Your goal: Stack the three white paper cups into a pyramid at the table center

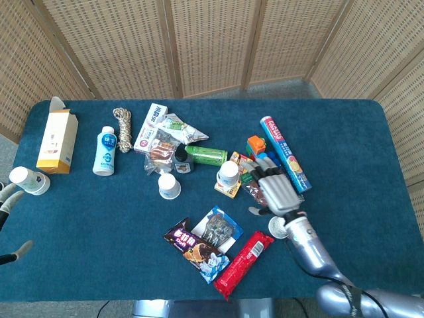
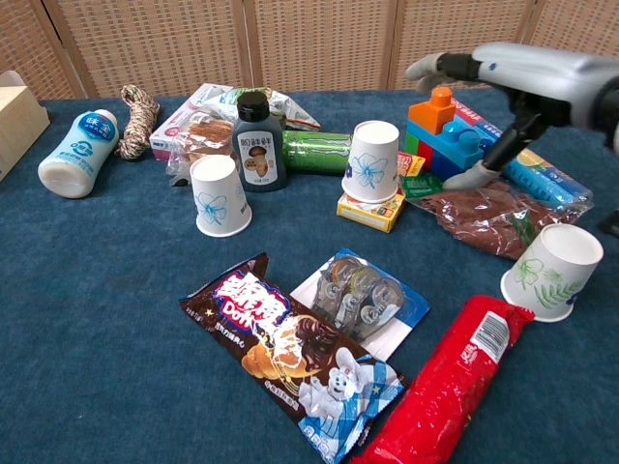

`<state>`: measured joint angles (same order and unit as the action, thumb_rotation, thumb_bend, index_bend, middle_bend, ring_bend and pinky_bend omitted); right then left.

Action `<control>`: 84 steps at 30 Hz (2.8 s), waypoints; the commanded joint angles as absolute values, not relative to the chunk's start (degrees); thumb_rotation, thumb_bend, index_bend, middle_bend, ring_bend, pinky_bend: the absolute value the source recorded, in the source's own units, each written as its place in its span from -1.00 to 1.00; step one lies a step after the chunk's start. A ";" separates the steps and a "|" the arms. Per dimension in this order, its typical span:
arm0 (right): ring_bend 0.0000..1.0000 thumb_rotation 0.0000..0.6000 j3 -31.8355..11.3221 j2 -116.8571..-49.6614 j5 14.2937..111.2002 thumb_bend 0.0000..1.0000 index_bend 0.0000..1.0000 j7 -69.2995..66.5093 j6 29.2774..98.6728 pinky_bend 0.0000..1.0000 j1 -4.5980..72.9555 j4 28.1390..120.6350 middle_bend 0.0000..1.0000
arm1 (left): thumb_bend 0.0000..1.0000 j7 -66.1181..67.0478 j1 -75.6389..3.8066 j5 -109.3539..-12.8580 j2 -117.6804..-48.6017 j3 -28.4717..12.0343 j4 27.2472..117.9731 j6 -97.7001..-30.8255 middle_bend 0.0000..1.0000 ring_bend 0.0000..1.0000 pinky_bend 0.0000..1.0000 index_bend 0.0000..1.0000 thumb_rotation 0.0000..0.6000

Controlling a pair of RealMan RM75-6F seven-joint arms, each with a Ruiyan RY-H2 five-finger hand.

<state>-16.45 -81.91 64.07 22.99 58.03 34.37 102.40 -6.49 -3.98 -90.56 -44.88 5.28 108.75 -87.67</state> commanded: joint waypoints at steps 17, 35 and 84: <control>-0.88 1.00 -19.89 -93.49 50.67 -0.72 -0.81 27.52 53.70 -0.80 47.55 86.25 -0.62 | -0.44 -5.42 -3.92 -87.70 -45.48 3.37 108.72 -84.98 -1.00 -1.00 -1.00 -0.94 1.00; -0.37 1.00 -18.64 -98.47 55.92 -0.37 -0.25 18.29 56.35 -0.42 47.90 75.64 -0.10 | -0.44 -4.05 -3.89 -87.22 -45.94 2.65 109.13 -83.32 -1.00 -1.00 -1.00 -0.93 1.00; -0.32 1.00 -19.05 -107.58 52.50 -0.33 -0.18 27.67 61.21 -0.35 51.29 81.36 -0.02 | -0.44 -5.19 -3.65 -88.48 -45.32 2.60 109.21 -81.57 -1.00 -1.00 -1.00 -0.93 1.00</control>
<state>-18.87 -107.25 52.82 27.54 61.42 51.10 81.79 -5.18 -3.65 -88.47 -45.32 2.60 109.20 -81.57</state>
